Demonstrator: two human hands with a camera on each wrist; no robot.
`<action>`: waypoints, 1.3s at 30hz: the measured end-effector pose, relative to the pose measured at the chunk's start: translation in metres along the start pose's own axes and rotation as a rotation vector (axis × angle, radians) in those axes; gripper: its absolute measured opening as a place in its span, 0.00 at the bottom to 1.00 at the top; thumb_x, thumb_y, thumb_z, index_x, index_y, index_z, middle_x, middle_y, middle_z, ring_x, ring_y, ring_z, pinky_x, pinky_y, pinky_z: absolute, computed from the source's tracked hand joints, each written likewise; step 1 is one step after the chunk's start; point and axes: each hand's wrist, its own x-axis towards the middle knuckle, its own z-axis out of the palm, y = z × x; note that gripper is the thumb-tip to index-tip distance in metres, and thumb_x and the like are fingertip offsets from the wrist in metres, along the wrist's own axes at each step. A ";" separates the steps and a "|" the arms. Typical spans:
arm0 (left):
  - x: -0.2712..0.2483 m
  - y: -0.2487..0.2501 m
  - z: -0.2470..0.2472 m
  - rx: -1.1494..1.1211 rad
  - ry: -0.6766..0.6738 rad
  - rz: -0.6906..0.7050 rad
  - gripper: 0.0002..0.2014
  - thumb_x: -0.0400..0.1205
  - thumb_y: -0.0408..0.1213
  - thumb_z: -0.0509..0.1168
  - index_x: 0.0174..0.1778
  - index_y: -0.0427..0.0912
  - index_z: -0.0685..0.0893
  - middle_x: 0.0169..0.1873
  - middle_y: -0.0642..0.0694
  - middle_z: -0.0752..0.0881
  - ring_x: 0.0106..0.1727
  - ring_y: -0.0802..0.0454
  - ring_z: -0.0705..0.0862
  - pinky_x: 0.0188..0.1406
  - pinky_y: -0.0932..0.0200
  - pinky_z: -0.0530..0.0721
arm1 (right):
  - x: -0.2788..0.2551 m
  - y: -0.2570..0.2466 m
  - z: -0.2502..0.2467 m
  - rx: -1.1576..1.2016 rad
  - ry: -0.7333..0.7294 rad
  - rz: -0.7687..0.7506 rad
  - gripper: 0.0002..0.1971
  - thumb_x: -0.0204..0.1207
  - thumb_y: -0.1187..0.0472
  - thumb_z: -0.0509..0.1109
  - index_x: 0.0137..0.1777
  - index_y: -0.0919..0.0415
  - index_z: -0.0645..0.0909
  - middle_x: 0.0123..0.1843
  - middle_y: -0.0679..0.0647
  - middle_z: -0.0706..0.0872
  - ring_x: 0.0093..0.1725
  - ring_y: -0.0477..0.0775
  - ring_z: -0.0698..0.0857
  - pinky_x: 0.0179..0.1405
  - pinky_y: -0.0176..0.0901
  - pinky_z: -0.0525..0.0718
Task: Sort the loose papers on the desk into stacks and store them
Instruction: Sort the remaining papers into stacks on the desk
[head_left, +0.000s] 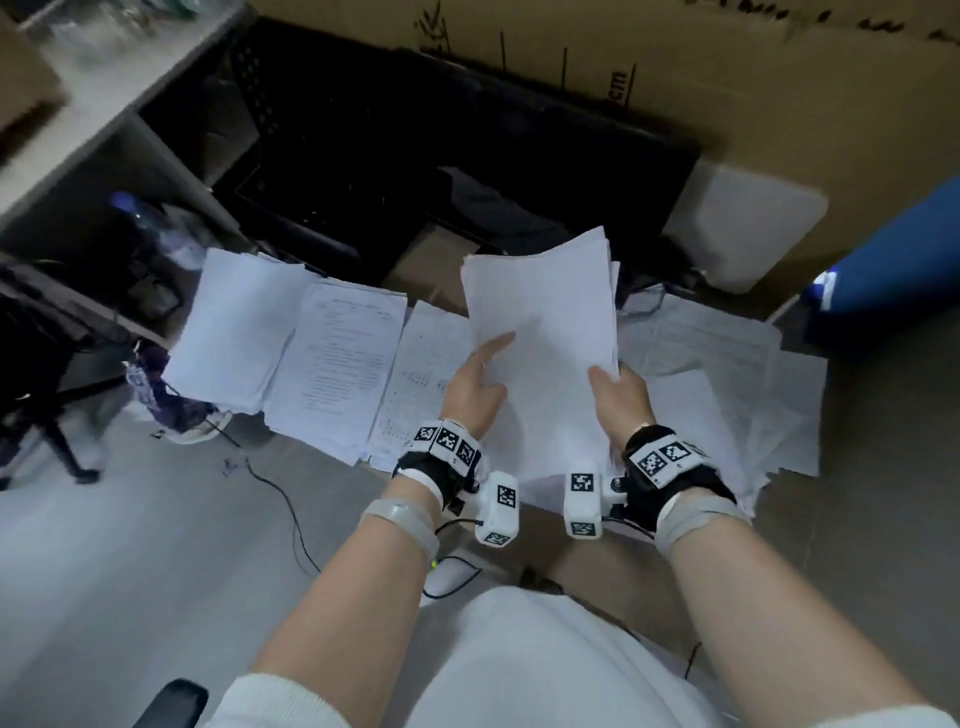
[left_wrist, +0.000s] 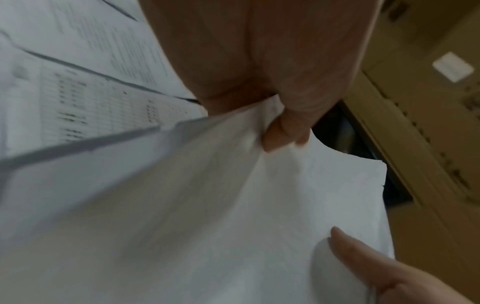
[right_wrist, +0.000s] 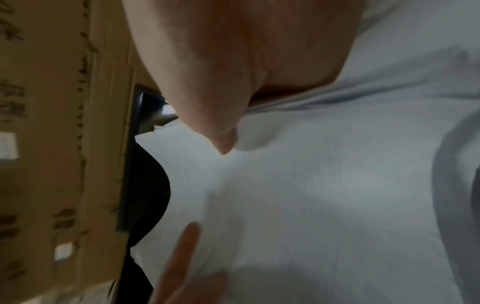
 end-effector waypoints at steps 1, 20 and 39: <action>-0.003 -0.001 -0.005 -0.074 0.009 -0.055 0.30 0.74 0.22 0.63 0.71 0.49 0.83 0.70 0.47 0.83 0.74 0.52 0.78 0.73 0.61 0.73 | -0.009 -0.009 0.010 0.013 -0.087 -0.028 0.13 0.85 0.63 0.60 0.65 0.60 0.81 0.57 0.53 0.87 0.56 0.54 0.85 0.55 0.42 0.81; 0.034 -0.052 -0.162 -0.402 0.141 -0.179 0.21 0.88 0.47 0.64 0.52 0.29 0.88 0.51 0.30 0.91 0.54 0.36 0.90 0.63 0.38 0.85 | -0.009 -0.045 0.187 -0.231 -0.471 -0.274 0.42 0.71 0.59 0.81 0.83 0.41 0.65 0.76 0.38 0.76 0.75 0.39 0.74 0.74 0.42 0.74; 0.123 -0.092 -0.329 -0.340 0.046 -0.300 0.14 0.74 0.38 0.80 0.51 0.34 0.91 0.45 0.39 0.93 0.45 0.45 0.90 0.51 0.52 0.89 | 0.028 -0.081 0.314 -0.133 0.091 0.065 0.10 0.78 0.56 0.69 0.45 0.60 0.88 0.47 0.52 0.92 0.50 0.57 0.89 0.58 0.52 0.85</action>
